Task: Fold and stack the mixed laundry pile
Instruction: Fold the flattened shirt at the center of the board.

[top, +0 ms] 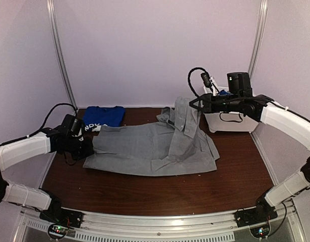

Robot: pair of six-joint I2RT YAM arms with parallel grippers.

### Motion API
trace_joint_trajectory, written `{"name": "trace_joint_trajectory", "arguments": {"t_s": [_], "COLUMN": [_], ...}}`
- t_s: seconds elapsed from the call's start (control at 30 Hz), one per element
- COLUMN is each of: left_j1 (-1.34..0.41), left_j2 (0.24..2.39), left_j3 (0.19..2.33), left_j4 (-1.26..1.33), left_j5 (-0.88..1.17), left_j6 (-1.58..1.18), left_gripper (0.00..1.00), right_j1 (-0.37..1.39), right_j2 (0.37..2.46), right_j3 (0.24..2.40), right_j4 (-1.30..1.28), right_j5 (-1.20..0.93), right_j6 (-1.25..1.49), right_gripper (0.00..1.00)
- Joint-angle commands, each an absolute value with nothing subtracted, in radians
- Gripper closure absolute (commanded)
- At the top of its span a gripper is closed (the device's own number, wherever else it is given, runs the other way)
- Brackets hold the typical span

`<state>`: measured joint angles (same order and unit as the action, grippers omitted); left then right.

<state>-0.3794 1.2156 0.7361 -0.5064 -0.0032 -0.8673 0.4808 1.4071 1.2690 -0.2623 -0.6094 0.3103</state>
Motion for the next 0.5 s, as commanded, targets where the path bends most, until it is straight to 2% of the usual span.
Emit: {"name": "trace_joint_trajectory", "arguments": {"t_s": [0.0,0.23,0.47], "left_j1": [-0.371,-0.371,-0.370], "left_j2": [1.126,1.081,1.215], "left_j3": [0.698,0.624,0.686], "left_j4": [-0.524,-0.520,-0.433], "left_j5": [0.065,0.115,0.067], "left_j6": [-0.844,-0.844,-0.845], "left_gripper": [1.00,1.00,1.00], "right_j1": [0.476,0.479,0.468], "right_j2": [1.249,1.153,1.360], "right_j3": [1.201,1.048,1.176], "right_j4": [-0.270,-0.251,-0.220], "right_j5": [-0.644,-0.646,-0.589], "right_j6": [0.335,0.386,0.309], "right_gripper": [1.00,1.00,1.00]}}
